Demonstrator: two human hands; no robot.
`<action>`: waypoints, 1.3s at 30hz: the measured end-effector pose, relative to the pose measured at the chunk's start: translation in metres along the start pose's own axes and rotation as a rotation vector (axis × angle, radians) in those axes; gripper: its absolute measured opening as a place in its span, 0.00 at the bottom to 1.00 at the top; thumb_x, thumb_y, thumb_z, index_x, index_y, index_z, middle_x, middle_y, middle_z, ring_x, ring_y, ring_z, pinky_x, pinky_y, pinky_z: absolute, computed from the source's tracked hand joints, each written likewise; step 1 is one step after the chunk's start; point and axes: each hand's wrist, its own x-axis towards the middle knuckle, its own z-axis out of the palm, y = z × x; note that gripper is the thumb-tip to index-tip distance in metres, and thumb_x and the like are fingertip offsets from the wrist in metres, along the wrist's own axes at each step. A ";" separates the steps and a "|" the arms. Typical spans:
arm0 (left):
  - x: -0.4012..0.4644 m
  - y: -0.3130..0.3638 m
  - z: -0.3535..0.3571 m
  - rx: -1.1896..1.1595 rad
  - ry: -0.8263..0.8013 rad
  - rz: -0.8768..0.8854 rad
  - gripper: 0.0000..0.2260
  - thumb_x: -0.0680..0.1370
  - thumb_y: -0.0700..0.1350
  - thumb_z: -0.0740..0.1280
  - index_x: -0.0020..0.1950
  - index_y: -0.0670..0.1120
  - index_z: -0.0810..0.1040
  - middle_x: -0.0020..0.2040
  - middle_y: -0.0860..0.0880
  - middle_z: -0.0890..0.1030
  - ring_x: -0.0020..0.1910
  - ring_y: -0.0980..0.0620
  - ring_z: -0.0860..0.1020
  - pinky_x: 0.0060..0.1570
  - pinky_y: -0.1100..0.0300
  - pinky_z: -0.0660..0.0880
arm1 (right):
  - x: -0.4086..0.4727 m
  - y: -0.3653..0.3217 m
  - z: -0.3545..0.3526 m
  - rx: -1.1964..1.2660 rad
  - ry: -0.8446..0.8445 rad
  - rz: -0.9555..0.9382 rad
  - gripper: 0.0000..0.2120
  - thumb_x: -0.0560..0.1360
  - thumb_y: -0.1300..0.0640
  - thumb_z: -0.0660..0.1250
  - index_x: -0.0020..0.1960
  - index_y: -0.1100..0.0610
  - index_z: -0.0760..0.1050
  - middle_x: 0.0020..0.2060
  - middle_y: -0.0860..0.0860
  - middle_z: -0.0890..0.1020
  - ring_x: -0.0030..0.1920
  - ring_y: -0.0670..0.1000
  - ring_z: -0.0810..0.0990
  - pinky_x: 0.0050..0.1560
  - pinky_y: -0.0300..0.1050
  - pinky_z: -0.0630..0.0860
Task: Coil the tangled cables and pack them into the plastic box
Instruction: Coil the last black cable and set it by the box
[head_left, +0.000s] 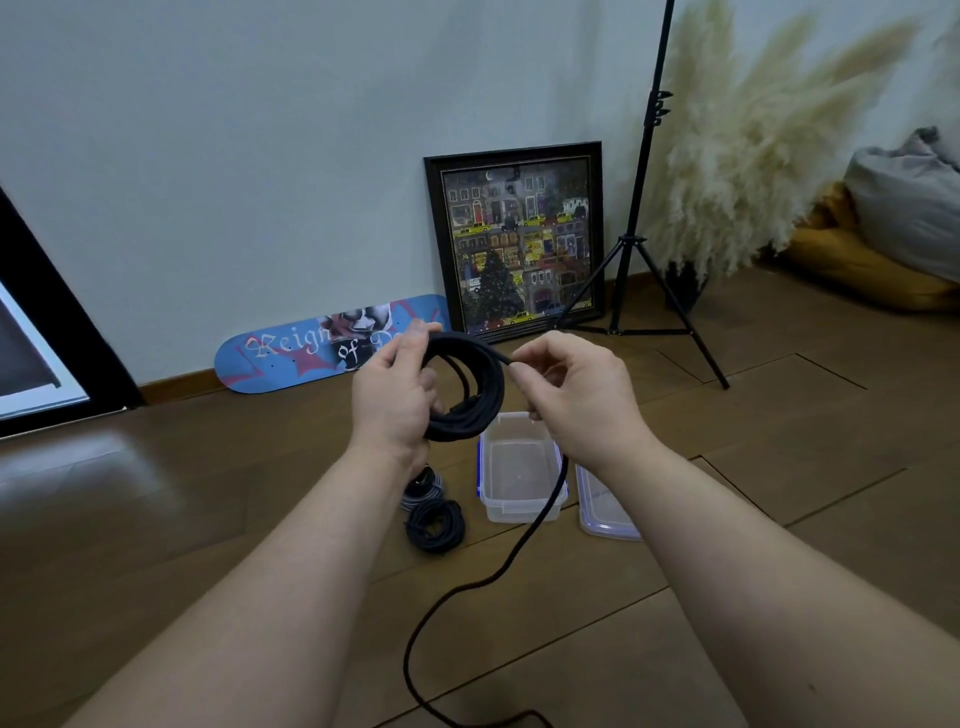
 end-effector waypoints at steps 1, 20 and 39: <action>-0.001 0.000 0.001 -0.004 -0.004 0.000 0.11 0.83 0.50 0.61 0.47 0.48 0.80 0.22 0.56 0.62 0.21 0.58 0.58 0.27 0.61 0.58 | -0.001 -0.001 0.002 -0.005 0.012 0.003 0.02 0.76 0.58 0.70 0.44 0.53 0.79 0.34 0.45 0.78 0.36 0.50 0.79 0.43 0.50 0.79; -0.003 -0.001 0.007 -0.028 0.030 0.027 0.09 0.81 0.48 0.64 0.46 0.49 0.81 0.23 0.58 0.68 0.24 0.58 0.59 0.26 0.63 0.59 | -0.006 -0.005 0.014 -0.365 -0.282 -0.177 0.48 0.68 0.36 0.71 0.79 0.48 0.50 0.69 0.47 0.63 0.61 0.52 0.74 0.57 0.52 0.77; 0.000 -0.010 0.014 -0.052 0.112 -0.033 0.10 0.80 0.50 0.65 0.44 0.48 0.81 0.25 0.55 0.64 0.25 0.56 0.58 0.27 0.61 0.59 | -0.005 -0.010 0.031 -0.494 -0.220 -0.146 0.39 0.70 0.37 0.70 0.74 0.52 0.61 0.59 0.50 0.77 0.59 0.54 0.77 0.56 0.50 0.75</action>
